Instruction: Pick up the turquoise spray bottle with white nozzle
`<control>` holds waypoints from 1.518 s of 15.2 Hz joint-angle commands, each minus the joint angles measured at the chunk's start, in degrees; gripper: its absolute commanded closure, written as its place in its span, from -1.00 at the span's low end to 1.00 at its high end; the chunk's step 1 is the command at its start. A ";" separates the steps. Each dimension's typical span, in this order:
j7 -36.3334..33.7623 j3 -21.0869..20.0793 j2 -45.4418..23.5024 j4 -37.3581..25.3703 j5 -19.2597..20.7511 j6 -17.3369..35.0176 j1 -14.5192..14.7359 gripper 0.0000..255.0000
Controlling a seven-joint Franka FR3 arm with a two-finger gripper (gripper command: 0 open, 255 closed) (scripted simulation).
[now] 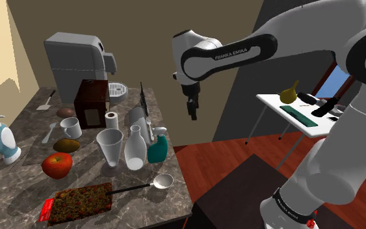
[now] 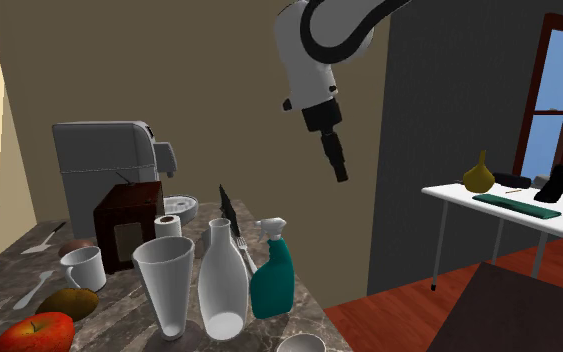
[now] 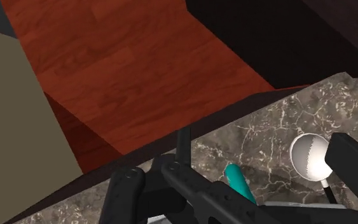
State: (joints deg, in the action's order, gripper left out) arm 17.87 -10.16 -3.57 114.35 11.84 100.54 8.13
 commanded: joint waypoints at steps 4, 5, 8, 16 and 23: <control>1.27 -1.63 -11.65 -8.19 4.30 0.39 2.53 -1.00; 1.54 -1.88 -13.84 -9.78 5.17 0.36 3.12 -1.00; 2.48 -2.45 -20.38 -14.76 7.76 0.05 5.08 -1.00; 6.26 -2.99 -37.79 -29.64 14.19 -2.11 11.40 -1.00; 6.80 -2.46 -44.41 -33.79 15.97 -0.73 13.37 -1.00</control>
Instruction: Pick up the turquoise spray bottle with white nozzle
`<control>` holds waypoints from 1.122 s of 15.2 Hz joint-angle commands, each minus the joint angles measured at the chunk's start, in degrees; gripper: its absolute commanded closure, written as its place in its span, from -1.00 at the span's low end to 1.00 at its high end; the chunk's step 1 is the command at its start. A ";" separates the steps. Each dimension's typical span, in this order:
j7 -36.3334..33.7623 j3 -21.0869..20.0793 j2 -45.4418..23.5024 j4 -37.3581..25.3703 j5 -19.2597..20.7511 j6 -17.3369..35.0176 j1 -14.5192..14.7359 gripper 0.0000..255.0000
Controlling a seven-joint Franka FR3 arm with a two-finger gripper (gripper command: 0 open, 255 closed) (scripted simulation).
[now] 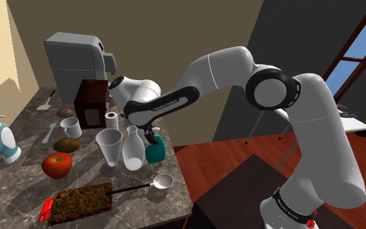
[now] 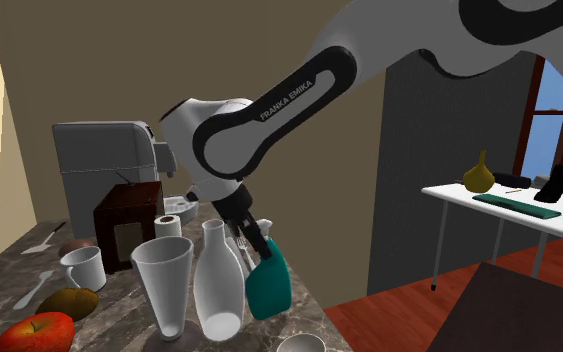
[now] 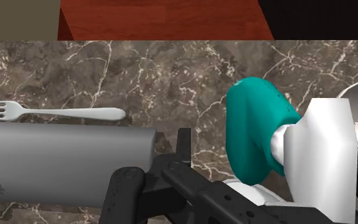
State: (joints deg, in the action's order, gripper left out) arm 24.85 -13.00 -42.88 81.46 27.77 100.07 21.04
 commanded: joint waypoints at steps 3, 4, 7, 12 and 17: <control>-0.47 0.79 -6.40 -1.13 0.14 0.83 0.70 -1.00; -0.44 0.87 -6.38 -1.12 0.08 0.85 0.77 -1.00; -0.70 1.20 -7.73 -1.18 0.43 2.25 0.73 1.00; -0.28 0.78 -2.80 3.54 -0.06 2.33 -0.49 1.00; -0.01 1.15 -5.30 -0.91 -0.41 0.15 1.00 1.00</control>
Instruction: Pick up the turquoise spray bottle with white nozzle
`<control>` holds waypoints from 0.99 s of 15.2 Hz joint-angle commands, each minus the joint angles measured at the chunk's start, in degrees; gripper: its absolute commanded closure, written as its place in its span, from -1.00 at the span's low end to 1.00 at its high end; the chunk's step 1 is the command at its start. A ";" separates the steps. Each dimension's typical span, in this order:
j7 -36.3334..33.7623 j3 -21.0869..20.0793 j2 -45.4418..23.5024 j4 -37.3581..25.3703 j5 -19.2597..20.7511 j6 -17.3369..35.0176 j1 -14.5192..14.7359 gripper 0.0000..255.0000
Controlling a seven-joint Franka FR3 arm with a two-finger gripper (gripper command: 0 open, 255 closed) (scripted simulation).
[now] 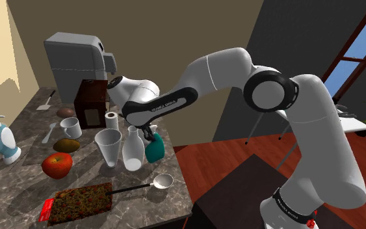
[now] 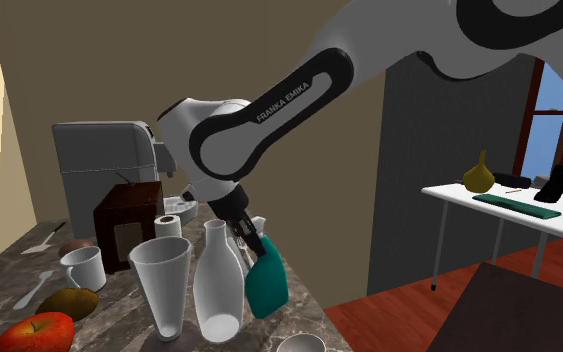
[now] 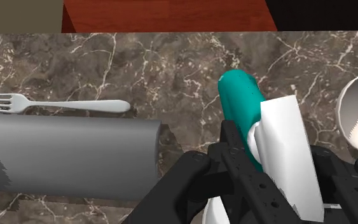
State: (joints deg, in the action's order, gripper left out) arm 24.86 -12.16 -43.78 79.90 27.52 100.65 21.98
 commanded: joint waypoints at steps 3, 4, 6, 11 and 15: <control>0.48 0.26 -2.89 0.83 -0.56 -1.63 0.07 1.00; 0.64 0.24 -2.41 0.86 -0.68 -2.05 0.08 1.00; 0.97 0.16 -1.47 0.87 -0.89 -2.91 0.06 1.00; 1.78 -0.15 0.72 0.62 -1.34 -5.19 -0.04 1.00; 2.14 -0.26 1.59 0.40 -1.53 -6.21 -0.06 1.00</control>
